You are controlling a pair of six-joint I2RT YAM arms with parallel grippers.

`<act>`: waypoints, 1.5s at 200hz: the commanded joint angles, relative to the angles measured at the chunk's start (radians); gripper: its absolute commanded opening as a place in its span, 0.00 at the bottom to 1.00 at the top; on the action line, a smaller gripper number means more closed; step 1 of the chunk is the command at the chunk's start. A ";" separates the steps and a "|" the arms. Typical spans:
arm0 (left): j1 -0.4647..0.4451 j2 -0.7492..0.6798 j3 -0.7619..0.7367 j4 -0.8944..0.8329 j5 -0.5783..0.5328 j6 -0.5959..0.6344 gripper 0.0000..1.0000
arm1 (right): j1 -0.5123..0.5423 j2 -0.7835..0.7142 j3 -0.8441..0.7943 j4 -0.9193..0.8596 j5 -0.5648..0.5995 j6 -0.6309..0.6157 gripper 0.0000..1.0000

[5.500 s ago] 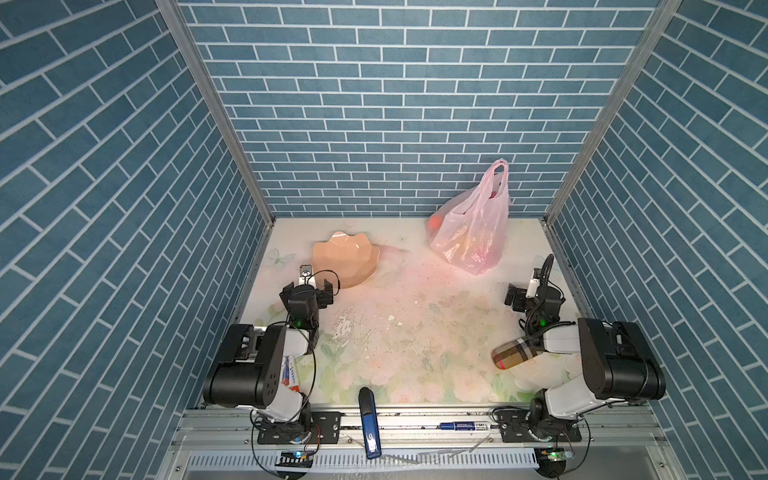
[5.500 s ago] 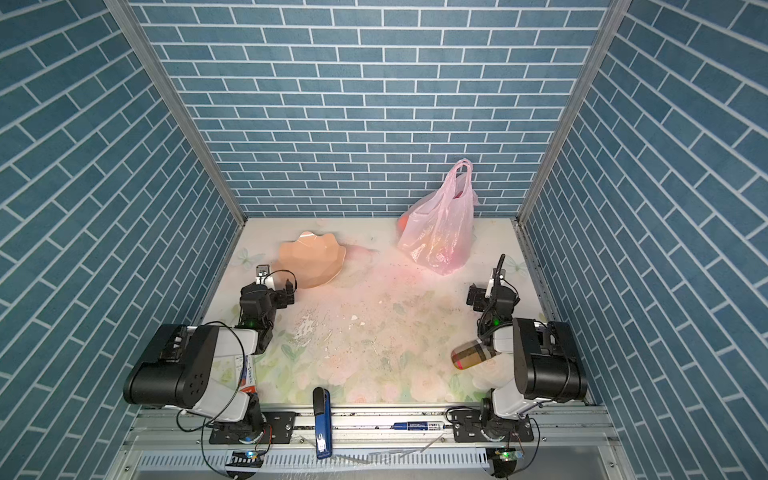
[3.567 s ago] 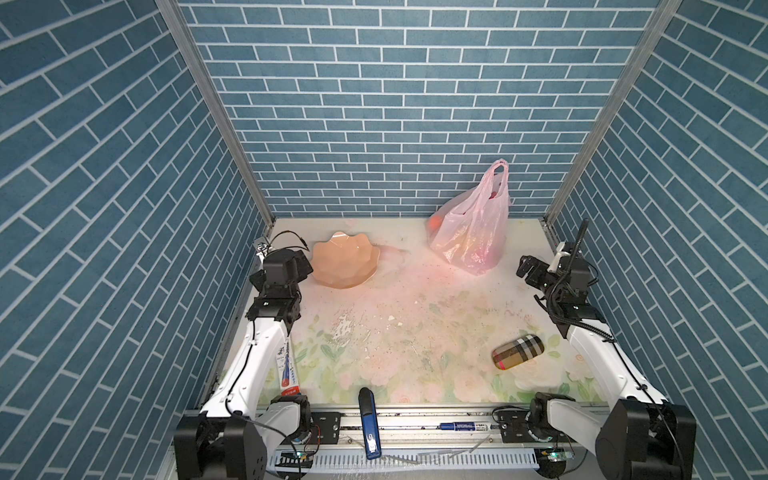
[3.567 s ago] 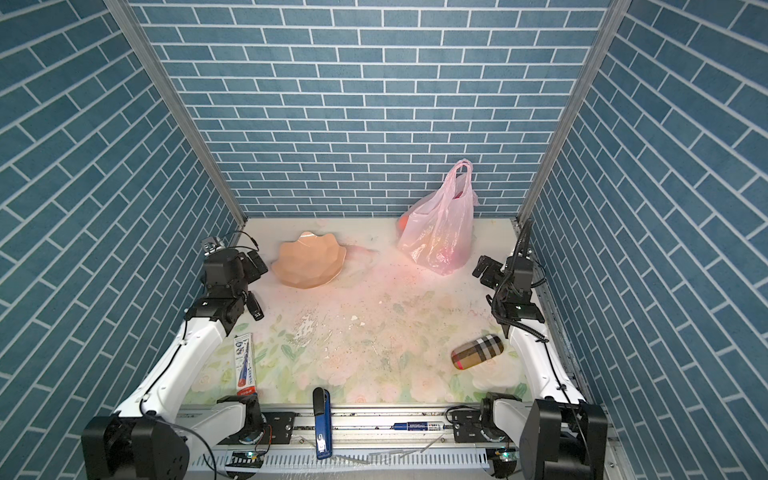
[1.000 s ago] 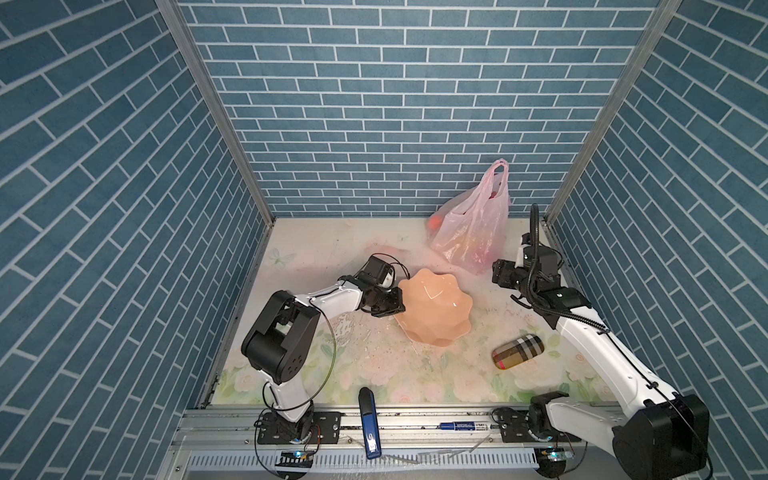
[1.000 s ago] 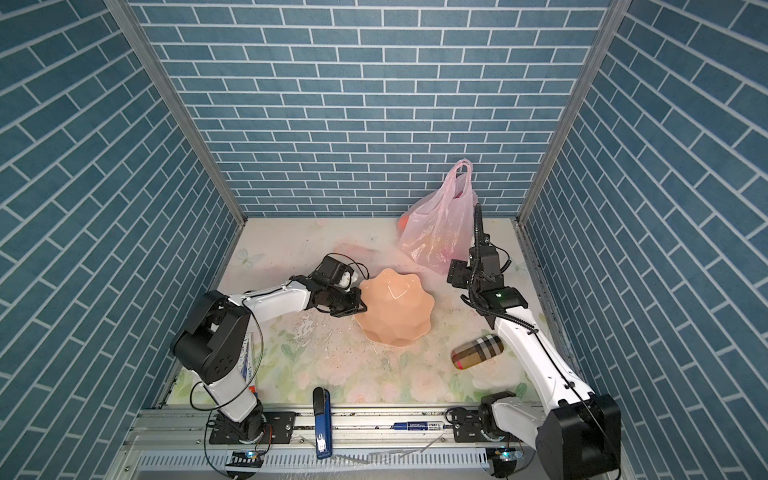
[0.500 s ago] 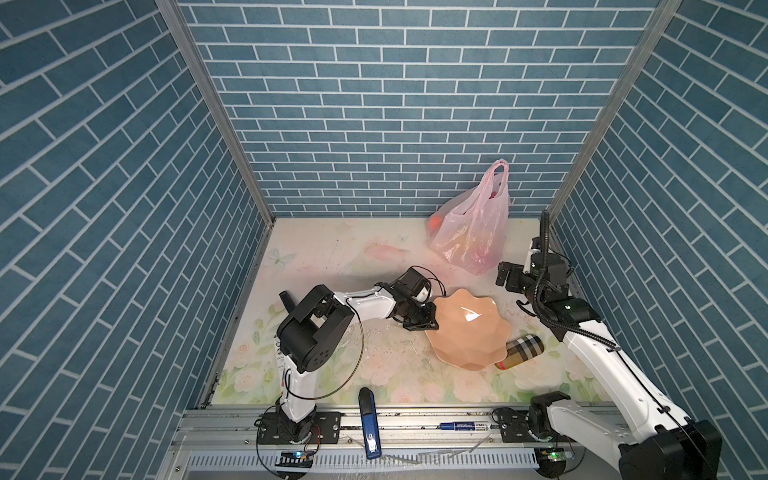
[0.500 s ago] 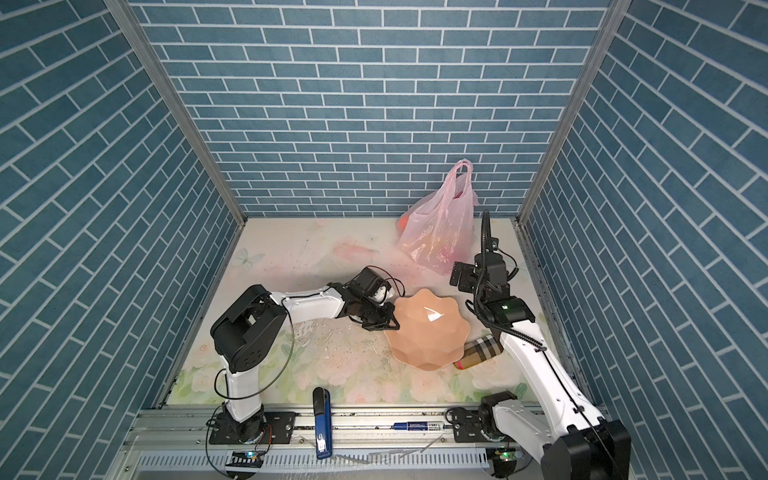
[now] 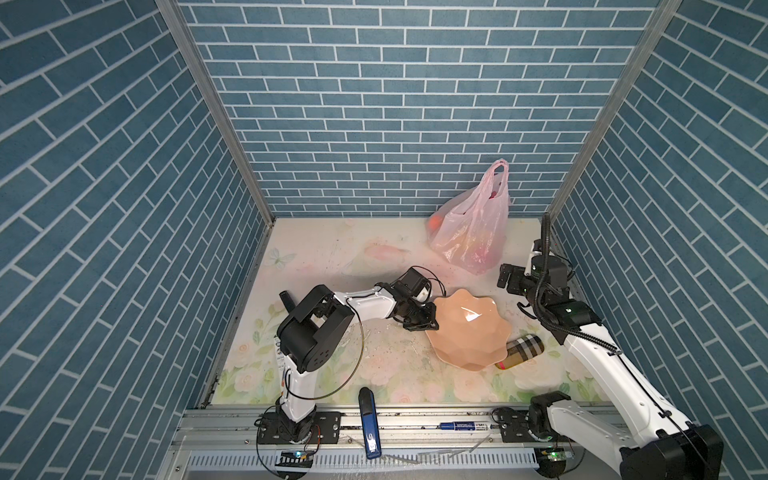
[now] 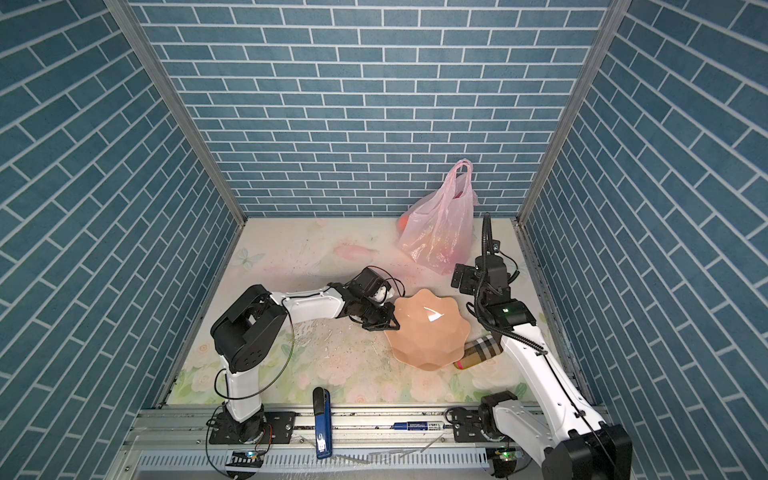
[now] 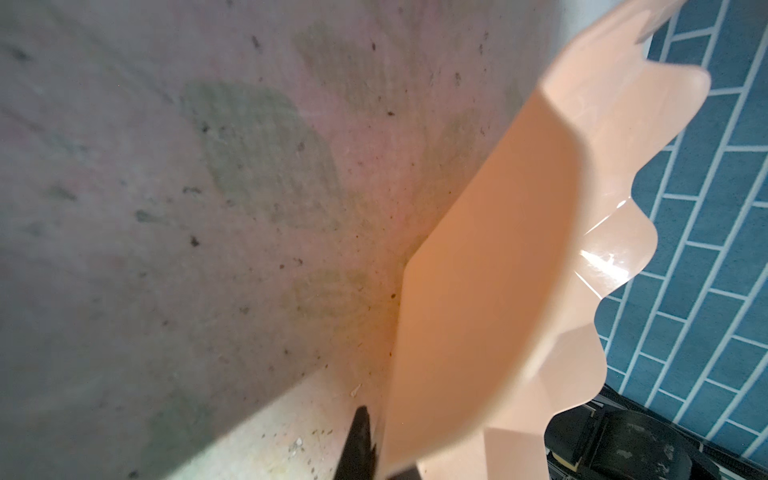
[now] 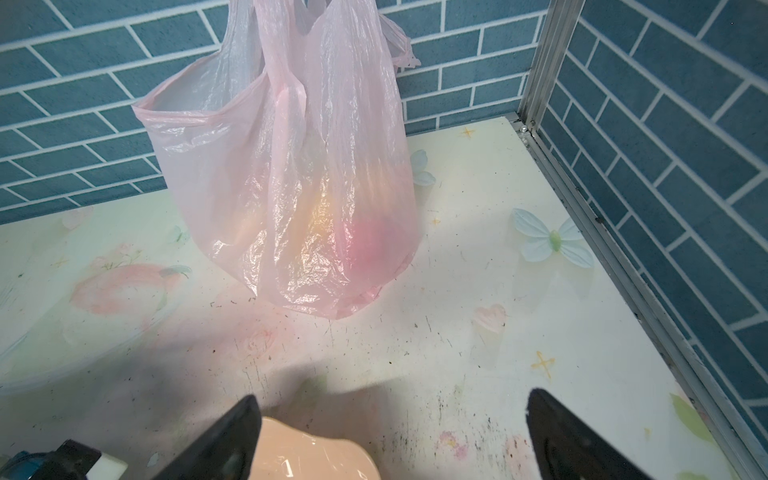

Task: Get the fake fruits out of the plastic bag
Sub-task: 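Grasp the peach bowl rim with the left gripper and slide it toward the plaid cylinder, then release the bowl and reach the left gripper to the pink bag handle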

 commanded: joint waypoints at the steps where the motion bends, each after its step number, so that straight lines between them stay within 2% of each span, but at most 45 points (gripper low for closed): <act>1: -0.002 0.019 0.011 -0.012 -0.057 0.000 0.17 | 0.003 -0.008 -0.023 0.000 0.006 0.016 0.99; 30: 0.000 0.000 0.022 -0.034 -0.083 0.017 0.27 | 0.003 0.002 -0.024 -0.001 0.001 0.016 0.99; 95: -0.001 -0.097 0.041 -0.133 -0.153 0.084 0.55 | 0.003 0.014 -0.015 0.007 -0.022 0.022 0.99; 163: 0.040 -0.237 0.084 -0.347 -0.311 0.248 0.65 | 0.003 0.032 0.002 -0.005 -0.023 0.013 0.99; 190: 0.081 -0.243 0.193 -0.401 -0.375 0.380 0.66 | 0.003 0.044 0.001 -0.010 -0.024 0.009 0.98; 219: 0.103 -0.125 0.433 -0.407 -0.461 0.593 0.67 | 0.004 0.074 0.002 -0.005 -0.052 -0.001 0.96; 251: 0.122 0.117 0.741 -0.363 -0.492 0.796 0.75 | 0.003 0.113 0.014 -0.012 -0.061 -0.015 0.95; 276: 0.156 0.308 0.971 -0.307 -0.478 0.842 0.75 | 0.002 0.127 0.013 0.010 -0.075 -0.026 0.95; 300: 0.186 0.413 1.077 -0.205 -0.411 0.836 0.76 | 0.002 0.135 -0.002 0.054 -0.110 -0.042 0.95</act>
